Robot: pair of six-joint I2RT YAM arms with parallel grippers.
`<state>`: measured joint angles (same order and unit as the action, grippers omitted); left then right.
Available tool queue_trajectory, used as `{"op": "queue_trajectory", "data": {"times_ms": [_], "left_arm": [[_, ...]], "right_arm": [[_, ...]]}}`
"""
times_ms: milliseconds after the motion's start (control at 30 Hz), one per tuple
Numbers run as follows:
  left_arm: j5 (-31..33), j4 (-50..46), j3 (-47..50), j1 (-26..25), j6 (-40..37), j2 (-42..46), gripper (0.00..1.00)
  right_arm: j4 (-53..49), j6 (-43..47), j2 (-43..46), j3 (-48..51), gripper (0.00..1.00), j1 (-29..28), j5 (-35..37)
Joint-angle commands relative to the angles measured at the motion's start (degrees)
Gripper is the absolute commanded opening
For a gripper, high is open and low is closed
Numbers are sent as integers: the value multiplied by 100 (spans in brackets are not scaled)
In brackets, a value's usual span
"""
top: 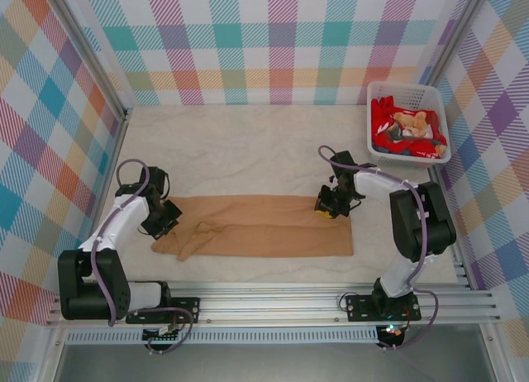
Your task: Fold and stack the t-shirts
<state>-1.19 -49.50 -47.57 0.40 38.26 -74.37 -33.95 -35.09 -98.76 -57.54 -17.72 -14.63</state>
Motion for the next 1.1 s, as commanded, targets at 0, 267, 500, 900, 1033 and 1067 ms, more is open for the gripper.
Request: {"op": "queue_trajectory", "data": {"times_ms": [0,267,500,900,1033,1067], "left_arm": [[-73,-151,-363,-48,177,-156,0],[-250,-485,-1103,-34,524,-624,0],[-197,-631,-1837,89,443,-1272,0],[-123,-726,-2637,248,229,-2116,0],[-42,-719,-2679,271,147,-2312,0],[-23,-706,-2674,276,133,-2340,0]], "right_arm": [[-108,95,-50,-100,19,-18,-20],[-129,93,-58,-135,19,-16,31],[-132,106,-63,-122,19,-17,14],[-121,81,-11,-71,18,-21,-3],[-118,68,-4,-73,18,-23,-13],[-121,72,-6,-80,18,-21,-13]]}}
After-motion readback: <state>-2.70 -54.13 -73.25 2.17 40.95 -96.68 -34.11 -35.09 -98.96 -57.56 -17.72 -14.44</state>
